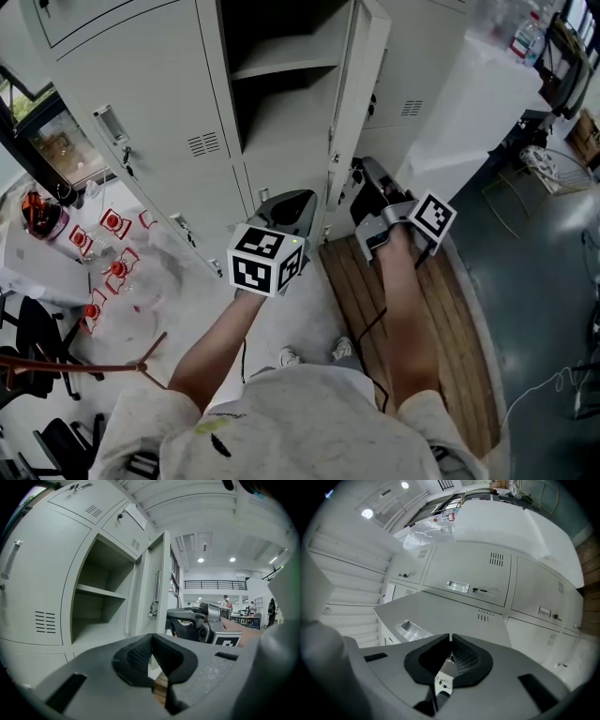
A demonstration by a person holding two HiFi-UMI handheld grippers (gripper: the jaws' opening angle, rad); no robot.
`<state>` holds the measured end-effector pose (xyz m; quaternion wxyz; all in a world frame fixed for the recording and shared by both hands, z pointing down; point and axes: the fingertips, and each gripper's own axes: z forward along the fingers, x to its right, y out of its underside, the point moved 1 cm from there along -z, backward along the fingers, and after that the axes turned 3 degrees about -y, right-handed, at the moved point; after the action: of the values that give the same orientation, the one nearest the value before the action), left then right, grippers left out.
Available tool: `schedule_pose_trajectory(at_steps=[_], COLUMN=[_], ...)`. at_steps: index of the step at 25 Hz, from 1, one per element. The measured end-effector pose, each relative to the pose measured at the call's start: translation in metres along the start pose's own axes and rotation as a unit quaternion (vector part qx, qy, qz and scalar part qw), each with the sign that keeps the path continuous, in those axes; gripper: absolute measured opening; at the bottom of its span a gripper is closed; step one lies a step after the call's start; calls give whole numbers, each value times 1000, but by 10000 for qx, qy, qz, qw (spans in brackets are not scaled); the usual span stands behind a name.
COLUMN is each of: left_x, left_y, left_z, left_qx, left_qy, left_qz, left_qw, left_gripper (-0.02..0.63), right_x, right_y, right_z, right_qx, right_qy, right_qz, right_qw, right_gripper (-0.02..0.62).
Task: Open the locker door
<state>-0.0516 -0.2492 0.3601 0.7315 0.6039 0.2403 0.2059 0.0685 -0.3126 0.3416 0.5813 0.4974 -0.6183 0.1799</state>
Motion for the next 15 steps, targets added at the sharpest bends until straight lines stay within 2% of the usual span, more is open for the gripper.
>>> schedule_pose_trajectory(at_steps=[15], left_x=[29], left_y=[-2], left_z=[44], left_qx=[-51], left_qy=[136], left_qz=[54], left_qw=[9999], left_gripper=[6], right_x=[12], right_y=[-42], right_z=[-20], right_qx=[50], right_qy=[-60], right_qz=[28], right_qw=[10000], right_gripper=[20])
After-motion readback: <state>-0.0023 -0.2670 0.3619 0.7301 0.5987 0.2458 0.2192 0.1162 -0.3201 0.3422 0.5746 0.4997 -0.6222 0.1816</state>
